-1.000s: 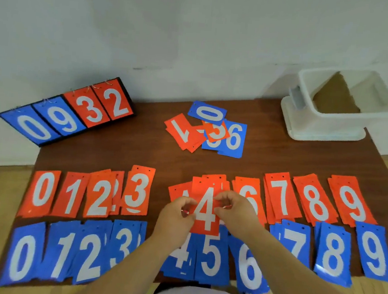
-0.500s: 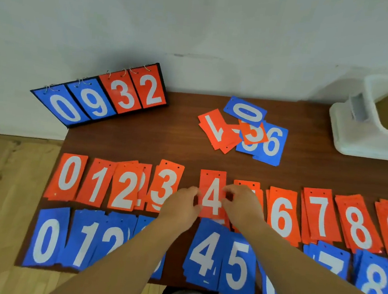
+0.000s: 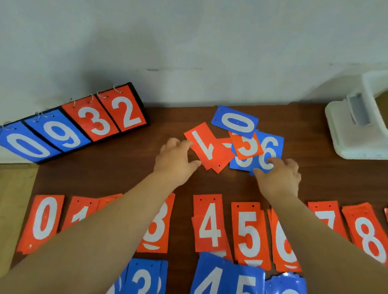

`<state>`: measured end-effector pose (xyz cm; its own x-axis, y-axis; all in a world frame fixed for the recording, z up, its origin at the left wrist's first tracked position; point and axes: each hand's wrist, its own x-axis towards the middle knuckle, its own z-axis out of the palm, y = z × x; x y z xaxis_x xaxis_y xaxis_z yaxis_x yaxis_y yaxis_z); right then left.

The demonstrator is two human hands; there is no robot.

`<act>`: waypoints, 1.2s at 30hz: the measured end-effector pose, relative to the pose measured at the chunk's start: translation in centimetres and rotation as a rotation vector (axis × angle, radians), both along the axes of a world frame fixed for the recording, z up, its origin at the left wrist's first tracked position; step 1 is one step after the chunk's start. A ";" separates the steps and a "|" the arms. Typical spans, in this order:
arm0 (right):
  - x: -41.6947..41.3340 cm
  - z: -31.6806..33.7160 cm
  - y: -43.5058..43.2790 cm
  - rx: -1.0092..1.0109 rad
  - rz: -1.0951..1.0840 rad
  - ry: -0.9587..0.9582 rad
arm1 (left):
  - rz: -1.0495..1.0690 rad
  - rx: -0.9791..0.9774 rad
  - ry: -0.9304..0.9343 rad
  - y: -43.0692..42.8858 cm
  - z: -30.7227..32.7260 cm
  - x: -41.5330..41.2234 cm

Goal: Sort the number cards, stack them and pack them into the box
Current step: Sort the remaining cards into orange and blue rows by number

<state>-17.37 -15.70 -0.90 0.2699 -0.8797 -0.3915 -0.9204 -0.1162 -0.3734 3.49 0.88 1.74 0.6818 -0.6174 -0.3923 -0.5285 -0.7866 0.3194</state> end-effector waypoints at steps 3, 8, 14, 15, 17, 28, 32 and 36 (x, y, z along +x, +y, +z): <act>1.1 -1.2 -2.0 0.025 -0.083 0.085 | -0.031 0.029 -0.035 -3.6 -1.3 3.0; 2.2 -2.3 -4.4 0.111 -0.147 0.145 | -0.154 0.072 -0.057 -7.0 -3.5 4.9; 1.6 -3.3 -5.0 0.155 -0.151 0.069 | -0.148 0.017 -0.083 -7.4 -4.3 5.0; 1.5 -3.2 -5.0 0.156 -0.156 0.067 | -0.139 0.003 -0.092 -7.3 -4.2 4.7; 1.5 -3.0 -5.0 0.158 -0.151 0.063 | -0.137 -0.012 -0.113 -7.1 -4.0 4.0; -2.0 -2.4 -5.7 0.122 -0.137 -0.192 | 0.578 -0.409 0.225 2.5 3.3 -3.0; -5.2 -1.6 -5.2 0.101 -0.191 -0.285 | 0.761 -0.420 0.395 6.5 4.4 -7.3; -8.0 0.0 -4.8 0.088 -0.191 -0.337 | 0.789 -0.475 0.383 8.6 5.6 -11.6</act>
